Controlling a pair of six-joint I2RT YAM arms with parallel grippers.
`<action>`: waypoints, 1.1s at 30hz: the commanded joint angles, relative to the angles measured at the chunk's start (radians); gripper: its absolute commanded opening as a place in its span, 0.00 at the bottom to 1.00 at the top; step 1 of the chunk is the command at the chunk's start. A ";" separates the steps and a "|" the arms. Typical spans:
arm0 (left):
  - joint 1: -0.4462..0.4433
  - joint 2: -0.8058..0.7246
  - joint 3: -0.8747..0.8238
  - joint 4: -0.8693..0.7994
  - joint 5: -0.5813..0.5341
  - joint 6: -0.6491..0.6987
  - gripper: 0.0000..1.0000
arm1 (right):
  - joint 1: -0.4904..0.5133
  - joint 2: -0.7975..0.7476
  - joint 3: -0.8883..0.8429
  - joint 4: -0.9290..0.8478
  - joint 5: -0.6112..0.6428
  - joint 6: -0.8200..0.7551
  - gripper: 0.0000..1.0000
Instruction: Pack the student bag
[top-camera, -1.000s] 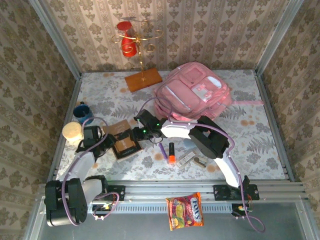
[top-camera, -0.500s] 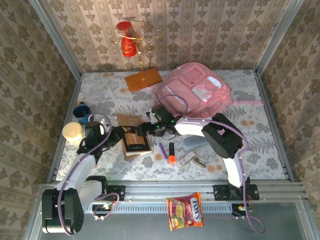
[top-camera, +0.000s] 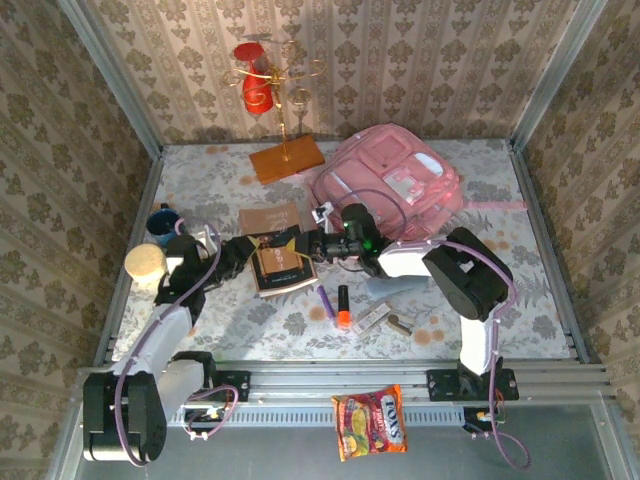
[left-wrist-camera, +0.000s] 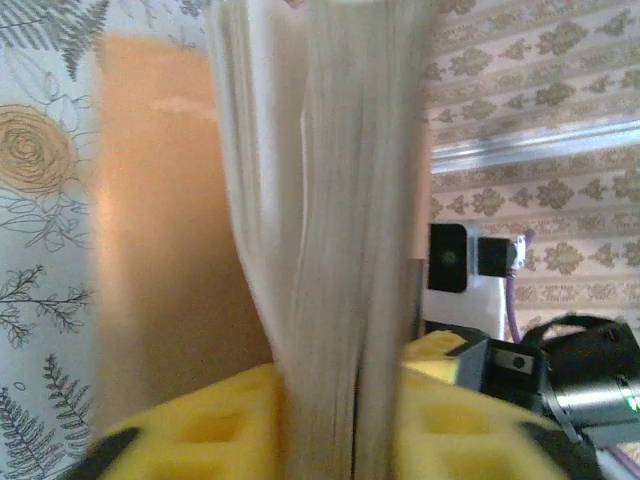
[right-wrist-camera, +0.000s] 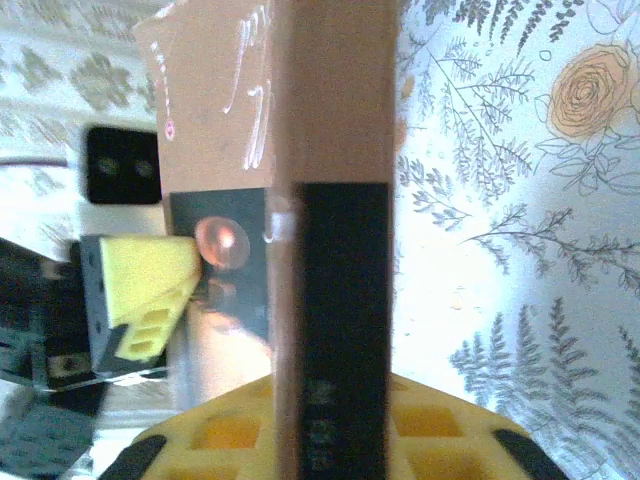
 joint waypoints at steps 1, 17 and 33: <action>0.016 -0.003 0.025 0.025 0.023 0.057 0.55 | -0.034 -0.137 0.000 0.083 -0.041 0.044 0.10; -0.025 0.050 0.019 0.355 0.102 -0.065 0.99 | -0.066 -0.366 0.062 -0.261 0.005 -0.115 0.07; -0.096 -0.018 0.065 0.201 0.014 0.082 1.00 | 0.007 -0.344 0.191 -0.333 0.013 -0.168 0.06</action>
